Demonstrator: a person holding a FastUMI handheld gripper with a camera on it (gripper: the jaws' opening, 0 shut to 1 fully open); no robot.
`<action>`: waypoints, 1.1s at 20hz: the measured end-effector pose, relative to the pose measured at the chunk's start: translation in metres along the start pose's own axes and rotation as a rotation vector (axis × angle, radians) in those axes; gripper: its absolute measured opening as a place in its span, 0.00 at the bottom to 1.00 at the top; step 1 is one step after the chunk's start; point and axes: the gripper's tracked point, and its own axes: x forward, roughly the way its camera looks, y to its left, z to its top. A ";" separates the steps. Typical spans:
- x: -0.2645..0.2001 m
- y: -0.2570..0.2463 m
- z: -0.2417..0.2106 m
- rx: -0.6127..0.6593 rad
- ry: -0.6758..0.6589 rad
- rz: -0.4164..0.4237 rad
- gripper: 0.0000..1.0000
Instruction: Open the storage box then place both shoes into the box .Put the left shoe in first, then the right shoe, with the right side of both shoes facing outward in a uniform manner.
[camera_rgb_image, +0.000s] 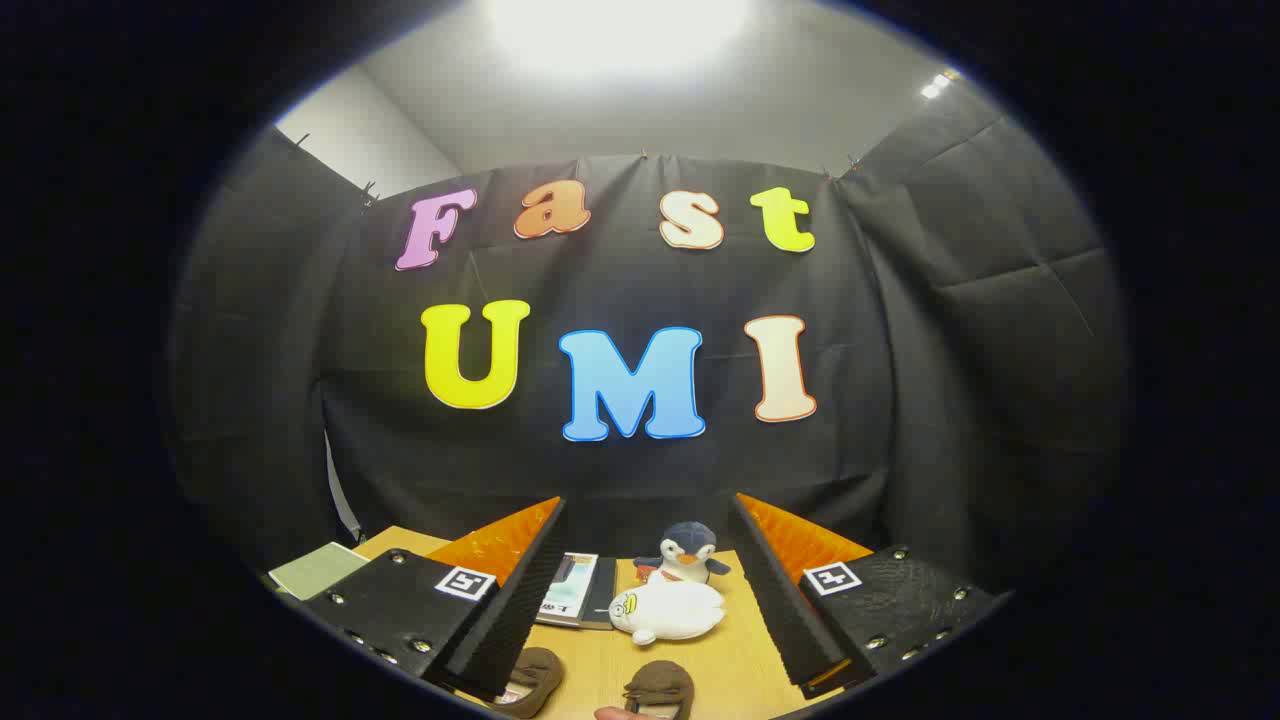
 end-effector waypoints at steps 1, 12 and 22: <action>-0.001 0.000 -0.001 -0.011 0.003 -0.002 0.97; 0.011 0.014 -0.008 -0.021 0.009 0.057 0.97; 0.018 0.005 -0.013 -0.004 0.025 0.061 0.97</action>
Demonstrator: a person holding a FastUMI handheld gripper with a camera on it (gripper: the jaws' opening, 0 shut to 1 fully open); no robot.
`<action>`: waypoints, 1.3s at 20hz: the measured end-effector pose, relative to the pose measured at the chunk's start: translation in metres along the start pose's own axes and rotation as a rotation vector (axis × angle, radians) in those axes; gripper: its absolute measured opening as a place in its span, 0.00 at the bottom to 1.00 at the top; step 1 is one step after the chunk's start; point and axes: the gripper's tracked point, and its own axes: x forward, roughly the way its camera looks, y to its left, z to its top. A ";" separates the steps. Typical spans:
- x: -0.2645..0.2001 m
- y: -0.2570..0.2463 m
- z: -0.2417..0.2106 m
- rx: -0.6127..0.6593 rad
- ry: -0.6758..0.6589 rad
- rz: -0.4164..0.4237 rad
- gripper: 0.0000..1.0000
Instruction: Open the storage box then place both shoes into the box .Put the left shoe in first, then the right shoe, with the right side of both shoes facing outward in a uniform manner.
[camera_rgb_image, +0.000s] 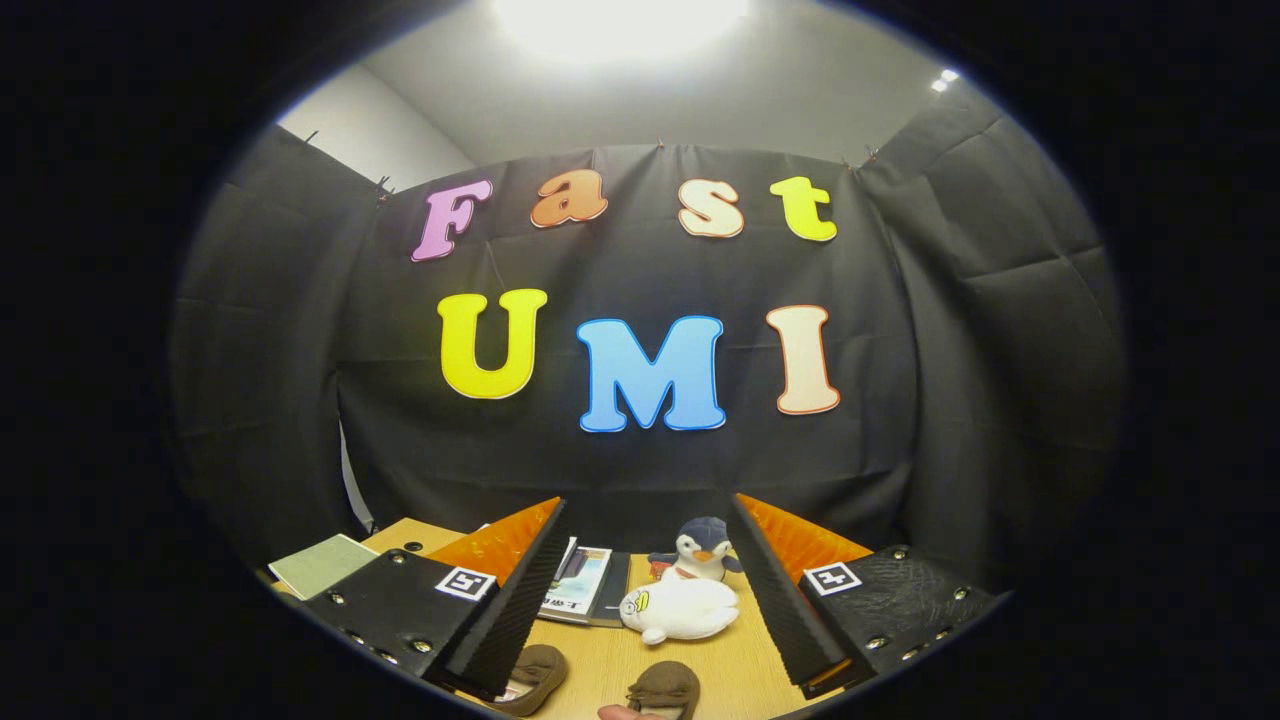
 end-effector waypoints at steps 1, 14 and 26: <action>0.000 0.002 -0.004 0.004 0.006 0.003 0.96; 0.022 0.066 -0.057 0.224 0.148 0.179 0.97; 0.040 0.198 -0.153 0.347 0.461 0.511 0.97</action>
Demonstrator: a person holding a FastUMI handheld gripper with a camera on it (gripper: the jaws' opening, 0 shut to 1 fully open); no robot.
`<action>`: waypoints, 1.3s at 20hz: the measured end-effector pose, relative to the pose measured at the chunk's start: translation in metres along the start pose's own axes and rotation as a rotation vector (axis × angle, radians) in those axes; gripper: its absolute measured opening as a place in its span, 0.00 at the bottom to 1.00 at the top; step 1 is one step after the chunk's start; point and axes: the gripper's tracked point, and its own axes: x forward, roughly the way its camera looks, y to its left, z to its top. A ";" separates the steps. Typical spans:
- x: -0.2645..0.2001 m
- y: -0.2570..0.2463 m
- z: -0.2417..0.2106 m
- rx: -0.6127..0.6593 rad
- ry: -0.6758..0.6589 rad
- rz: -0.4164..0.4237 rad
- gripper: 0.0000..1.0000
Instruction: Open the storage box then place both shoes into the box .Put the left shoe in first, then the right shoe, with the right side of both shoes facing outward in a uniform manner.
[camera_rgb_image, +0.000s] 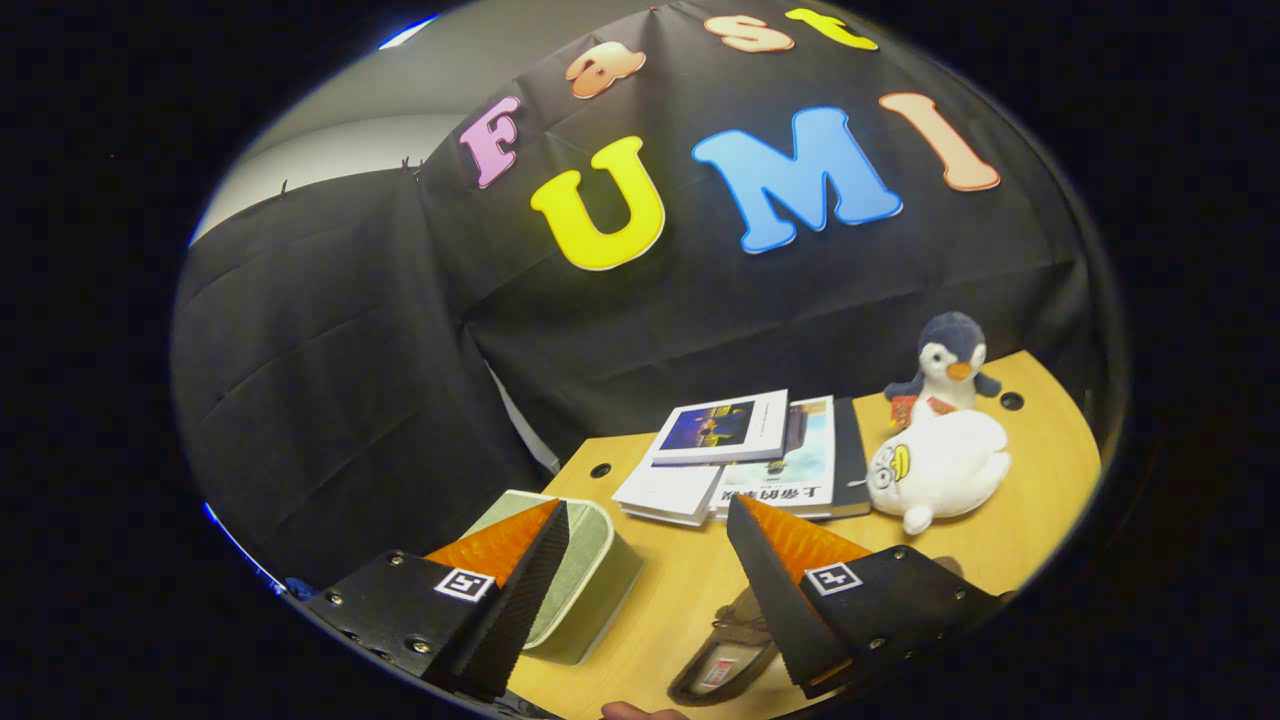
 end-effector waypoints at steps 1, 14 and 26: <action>0.009 0.005 -0.011 0.017 0.029 0.024 0.97; 0.094 0.043 -0.117 0.440 0.366 0.333 0.97; 0.130 0.072 -0.150 0.825 0.502 0.507 0.97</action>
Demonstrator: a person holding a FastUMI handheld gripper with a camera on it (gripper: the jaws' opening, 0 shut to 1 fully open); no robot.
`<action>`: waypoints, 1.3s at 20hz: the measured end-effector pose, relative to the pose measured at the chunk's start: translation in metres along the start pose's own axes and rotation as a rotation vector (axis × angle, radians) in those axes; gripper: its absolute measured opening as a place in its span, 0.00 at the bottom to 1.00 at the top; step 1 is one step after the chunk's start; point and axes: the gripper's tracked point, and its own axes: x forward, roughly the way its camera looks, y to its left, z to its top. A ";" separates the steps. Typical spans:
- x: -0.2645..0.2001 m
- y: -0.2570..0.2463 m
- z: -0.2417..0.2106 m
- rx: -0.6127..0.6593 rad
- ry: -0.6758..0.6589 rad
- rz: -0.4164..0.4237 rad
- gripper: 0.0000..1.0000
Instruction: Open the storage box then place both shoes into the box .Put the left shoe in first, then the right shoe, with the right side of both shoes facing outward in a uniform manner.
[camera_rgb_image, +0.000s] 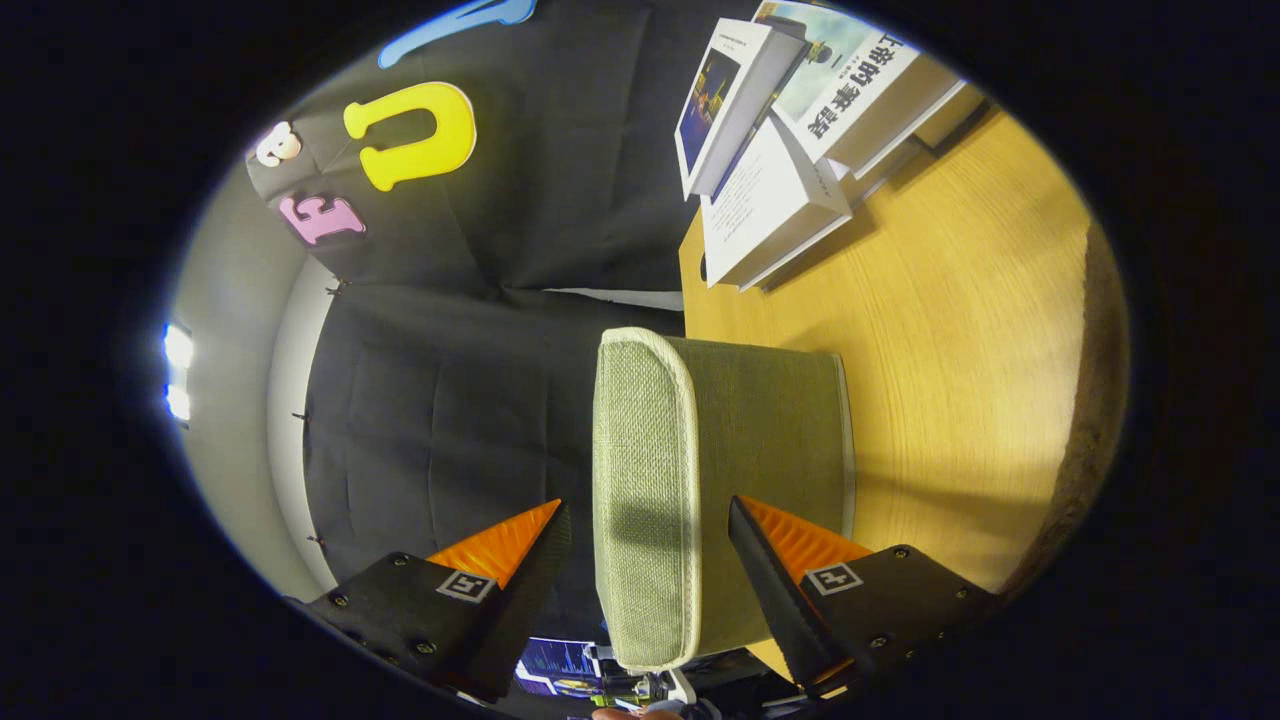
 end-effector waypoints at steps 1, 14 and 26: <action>0.002 -0.003 -0.001 0.009 0.007 -0.016 0.97; -0.017 0.037 0.003 0.056 0.044 0.015 0.14; 0.004 0.120 -0.003 -0.159 0.105 0.021 0.15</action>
